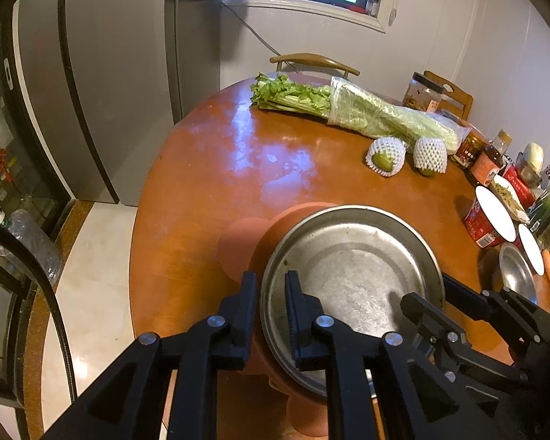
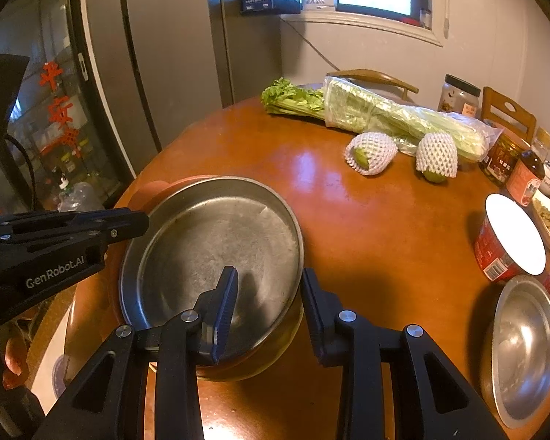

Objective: Organize plates and bowls
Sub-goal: 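Lower the steel pan onto the pink plate stack and open the left tool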

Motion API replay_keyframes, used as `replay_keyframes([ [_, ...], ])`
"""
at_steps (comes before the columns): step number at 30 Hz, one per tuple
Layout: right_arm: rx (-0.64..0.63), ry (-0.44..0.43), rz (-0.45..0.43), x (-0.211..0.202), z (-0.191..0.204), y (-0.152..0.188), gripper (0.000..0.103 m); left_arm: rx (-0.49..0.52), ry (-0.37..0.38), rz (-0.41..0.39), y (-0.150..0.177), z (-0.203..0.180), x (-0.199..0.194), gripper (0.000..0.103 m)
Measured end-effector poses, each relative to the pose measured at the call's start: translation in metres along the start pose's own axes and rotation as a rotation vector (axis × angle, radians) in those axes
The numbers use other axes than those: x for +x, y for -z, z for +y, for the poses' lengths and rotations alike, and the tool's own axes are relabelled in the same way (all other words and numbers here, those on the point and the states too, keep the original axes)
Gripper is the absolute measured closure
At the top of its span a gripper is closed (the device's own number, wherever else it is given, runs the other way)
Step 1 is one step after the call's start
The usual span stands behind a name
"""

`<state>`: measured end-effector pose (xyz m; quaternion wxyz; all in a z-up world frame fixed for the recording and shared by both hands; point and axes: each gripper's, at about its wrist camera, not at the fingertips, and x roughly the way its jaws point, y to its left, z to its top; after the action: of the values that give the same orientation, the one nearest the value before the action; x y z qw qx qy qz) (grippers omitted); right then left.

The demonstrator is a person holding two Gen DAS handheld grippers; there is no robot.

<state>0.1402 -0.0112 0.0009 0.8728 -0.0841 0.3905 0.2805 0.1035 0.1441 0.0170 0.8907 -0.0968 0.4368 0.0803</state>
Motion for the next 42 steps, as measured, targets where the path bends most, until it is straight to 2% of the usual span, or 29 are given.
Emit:
replay_keyframes([
  [11,0.023,-0.008,-0.033,-0.016,-0.008,0.000,0.064,-0.005,0.023,-0.017,0.000,-0.009,-0.010,0.080],
  [15,0.037,0.004,-0.049,-0.025,-0.016,0.002,0.061,0.005,0.039,-0.026,-0.001,-0.021,-0.013,0.073],
  [20,0.058,0.007,-0.066,-0.036,-0.028,0.005,0.058,0.012,0.024,-0.033,-0.001,-0.027,-0.015,0.064],
  [27,0.068,-0.015,-0.046,-0.034,-0.033,0.011,0.055,-0.036,-0.025,-0.030,0.001,-0.006,-0.013,0.050],
  [35,0.051,-0.049,-0.013,-0.024,-0.024,0.017,0.054,-0.061,-0.050,0.018,0.005,0.008,0.006,0.048],
  [42,0.065,-0.068,0.022,-0.010,-0.025,0.018,0.054,-0.091,-0.003,0.080,0.010,0.010,0.030,0.048],
])
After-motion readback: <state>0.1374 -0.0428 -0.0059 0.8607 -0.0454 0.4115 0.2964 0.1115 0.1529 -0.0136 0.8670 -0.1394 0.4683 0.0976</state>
